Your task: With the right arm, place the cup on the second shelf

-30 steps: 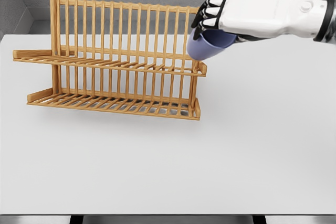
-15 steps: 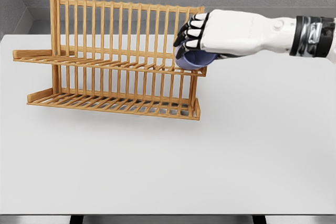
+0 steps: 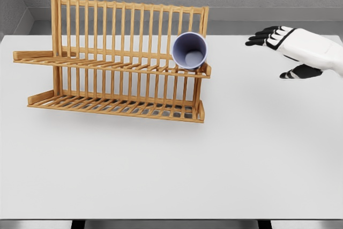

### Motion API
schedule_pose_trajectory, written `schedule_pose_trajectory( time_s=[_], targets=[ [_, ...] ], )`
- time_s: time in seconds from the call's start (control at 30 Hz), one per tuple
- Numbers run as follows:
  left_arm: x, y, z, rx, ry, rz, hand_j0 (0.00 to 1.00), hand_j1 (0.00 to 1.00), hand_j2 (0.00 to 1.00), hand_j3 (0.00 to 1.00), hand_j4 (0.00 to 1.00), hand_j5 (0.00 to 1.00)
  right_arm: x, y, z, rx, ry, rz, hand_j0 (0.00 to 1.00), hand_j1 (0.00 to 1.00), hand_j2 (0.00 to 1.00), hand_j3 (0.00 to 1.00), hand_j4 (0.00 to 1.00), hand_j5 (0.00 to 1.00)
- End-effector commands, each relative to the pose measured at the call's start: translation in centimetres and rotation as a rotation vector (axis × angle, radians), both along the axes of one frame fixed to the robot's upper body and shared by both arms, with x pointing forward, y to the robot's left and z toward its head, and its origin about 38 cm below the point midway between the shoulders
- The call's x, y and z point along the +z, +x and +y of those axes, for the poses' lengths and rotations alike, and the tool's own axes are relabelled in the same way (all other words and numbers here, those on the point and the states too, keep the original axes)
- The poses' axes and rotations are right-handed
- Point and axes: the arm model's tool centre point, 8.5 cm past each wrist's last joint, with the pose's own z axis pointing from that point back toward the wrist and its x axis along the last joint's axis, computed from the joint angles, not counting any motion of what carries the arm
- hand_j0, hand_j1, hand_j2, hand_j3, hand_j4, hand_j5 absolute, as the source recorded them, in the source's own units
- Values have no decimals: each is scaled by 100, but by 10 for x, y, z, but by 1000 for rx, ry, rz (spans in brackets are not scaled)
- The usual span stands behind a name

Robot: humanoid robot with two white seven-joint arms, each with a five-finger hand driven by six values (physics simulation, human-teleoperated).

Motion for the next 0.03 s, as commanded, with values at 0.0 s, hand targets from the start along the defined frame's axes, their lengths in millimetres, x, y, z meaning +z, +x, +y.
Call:
schedule_pose_trajectory(
  time_s=[0.0],
  targets=[
    [0,0,0,0,0,0,100,100,100,100,100,100,19,2,-20,-76,127,-77,100,100,100,100,100,100]
  ],
)
